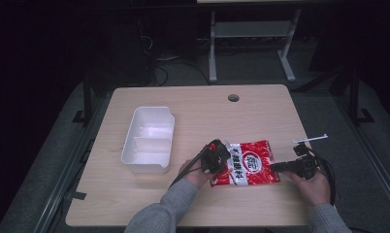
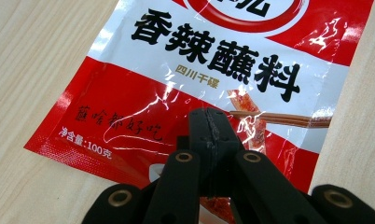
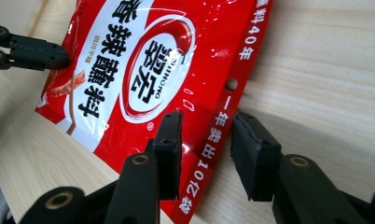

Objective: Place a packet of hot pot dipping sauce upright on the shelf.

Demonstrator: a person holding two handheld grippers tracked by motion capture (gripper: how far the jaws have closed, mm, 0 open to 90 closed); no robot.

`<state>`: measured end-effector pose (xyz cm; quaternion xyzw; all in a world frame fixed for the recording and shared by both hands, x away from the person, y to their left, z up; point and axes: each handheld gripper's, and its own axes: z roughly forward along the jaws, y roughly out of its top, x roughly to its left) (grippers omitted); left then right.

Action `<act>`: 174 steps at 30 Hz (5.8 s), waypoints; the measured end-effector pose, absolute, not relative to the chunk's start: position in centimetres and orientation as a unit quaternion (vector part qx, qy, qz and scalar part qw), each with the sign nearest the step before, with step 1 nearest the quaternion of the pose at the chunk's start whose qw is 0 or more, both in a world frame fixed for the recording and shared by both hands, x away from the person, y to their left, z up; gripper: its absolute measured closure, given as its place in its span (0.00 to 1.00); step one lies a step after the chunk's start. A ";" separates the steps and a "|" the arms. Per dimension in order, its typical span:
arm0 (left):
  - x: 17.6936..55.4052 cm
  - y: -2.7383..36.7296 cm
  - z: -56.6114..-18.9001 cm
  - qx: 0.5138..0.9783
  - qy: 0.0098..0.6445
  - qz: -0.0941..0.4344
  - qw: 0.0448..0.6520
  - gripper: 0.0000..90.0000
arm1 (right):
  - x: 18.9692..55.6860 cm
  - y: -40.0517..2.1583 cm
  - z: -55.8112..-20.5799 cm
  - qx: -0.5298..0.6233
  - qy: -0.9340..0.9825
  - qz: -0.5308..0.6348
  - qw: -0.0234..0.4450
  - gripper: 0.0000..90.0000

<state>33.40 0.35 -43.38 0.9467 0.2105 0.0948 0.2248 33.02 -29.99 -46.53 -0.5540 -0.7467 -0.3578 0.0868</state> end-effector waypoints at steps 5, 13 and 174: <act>33.4 0.3 -43.4 0.947 0.210 0.095 0.224 1.00 | 32.9 -30.0 -46.3 -0.551 -0.744 -0.368 0.089 0.70; 33.3 0.3 -43.4 0.947 0.210 0.098 0.223 1.00 | 32.7 -29.6 -45.7 -0.528 -0.732 -0.415 0.112 0.70; 20.8 13.7 -43.5 0.927 0.132 0.111 0.334 0.32 | 39.4 3.9 -21.8 -0.252 -0.892 -0.364 0.090 1.00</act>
